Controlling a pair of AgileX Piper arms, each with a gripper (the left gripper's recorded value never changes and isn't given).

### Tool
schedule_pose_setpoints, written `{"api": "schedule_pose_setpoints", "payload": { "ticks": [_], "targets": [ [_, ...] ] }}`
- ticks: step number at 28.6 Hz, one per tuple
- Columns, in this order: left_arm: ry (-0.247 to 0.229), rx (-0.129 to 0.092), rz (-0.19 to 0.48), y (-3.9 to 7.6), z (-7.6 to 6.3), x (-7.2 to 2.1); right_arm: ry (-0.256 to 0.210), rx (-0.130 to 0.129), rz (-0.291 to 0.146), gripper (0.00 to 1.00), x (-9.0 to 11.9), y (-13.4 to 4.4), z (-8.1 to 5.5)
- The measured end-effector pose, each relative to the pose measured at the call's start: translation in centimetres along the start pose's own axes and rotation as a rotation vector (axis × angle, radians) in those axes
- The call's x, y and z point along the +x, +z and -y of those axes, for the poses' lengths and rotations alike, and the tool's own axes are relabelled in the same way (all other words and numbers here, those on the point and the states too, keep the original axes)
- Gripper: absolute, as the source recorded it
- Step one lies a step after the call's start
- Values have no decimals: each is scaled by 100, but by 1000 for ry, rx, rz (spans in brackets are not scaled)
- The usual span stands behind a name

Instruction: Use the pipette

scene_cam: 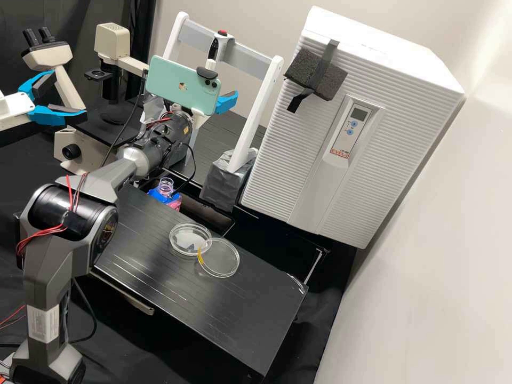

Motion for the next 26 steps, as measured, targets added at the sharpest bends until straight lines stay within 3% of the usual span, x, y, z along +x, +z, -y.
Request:
{"api": "schedule_pose_setpoints", "payload": {
  "ticks": [26],
  "targets": [
    [-1,3,-10,-31,-1,-6,-12,4,-12,0,-6,-50,49]
  ]
}}
